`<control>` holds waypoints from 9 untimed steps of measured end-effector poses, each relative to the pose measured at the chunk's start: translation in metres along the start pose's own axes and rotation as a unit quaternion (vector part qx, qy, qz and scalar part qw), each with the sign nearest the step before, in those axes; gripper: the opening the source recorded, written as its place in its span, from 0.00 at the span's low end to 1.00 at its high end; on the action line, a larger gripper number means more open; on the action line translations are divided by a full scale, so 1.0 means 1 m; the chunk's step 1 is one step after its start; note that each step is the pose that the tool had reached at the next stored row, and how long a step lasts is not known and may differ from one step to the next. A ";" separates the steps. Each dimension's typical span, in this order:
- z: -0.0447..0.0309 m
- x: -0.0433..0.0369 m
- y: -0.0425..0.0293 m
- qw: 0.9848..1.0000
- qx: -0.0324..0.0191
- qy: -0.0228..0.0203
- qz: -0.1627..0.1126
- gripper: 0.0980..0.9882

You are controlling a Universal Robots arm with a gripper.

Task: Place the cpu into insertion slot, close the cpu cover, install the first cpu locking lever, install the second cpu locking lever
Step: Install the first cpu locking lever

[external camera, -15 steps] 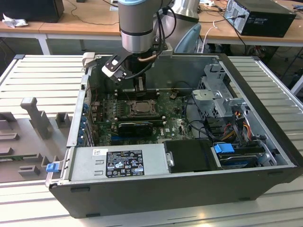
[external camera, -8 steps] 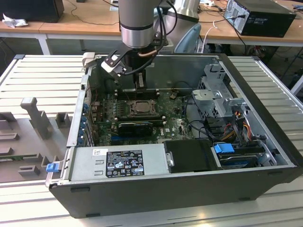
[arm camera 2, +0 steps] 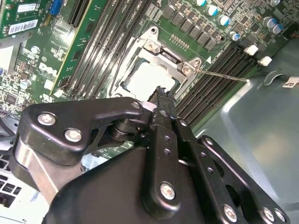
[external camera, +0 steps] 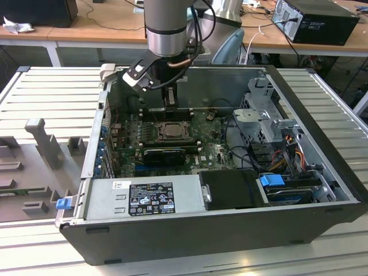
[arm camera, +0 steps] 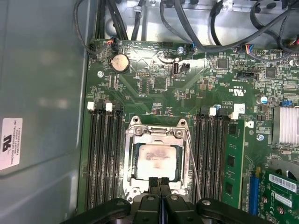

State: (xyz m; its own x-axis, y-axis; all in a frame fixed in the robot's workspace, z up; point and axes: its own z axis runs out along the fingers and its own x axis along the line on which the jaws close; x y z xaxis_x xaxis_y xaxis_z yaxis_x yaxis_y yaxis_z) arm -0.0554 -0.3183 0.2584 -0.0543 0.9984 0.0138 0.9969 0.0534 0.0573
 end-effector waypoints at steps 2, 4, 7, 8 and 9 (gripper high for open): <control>-0.0057 0.0001 0.0003 1.000 0.000 0.000 0.000 0.01; -0.0115 0.0001 0.0006 1.000 0.000 0.000 0.000 0.01; -0.0177 0.0002 0.0012 1.000 0.001 0.000 0.000 0.01; -0.0215 0.0003 0.0013 1.000 0.002 0.000 0.000 0.01; -0.0234 0.0003 0.0015 1.000 0.002 0.000 0.000 0.01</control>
State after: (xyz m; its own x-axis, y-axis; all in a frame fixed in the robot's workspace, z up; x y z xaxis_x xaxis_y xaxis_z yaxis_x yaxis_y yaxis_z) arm -0.0553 -0.3183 0.2818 -0.0543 0.9984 0.0136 0.9971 0.0535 0.0543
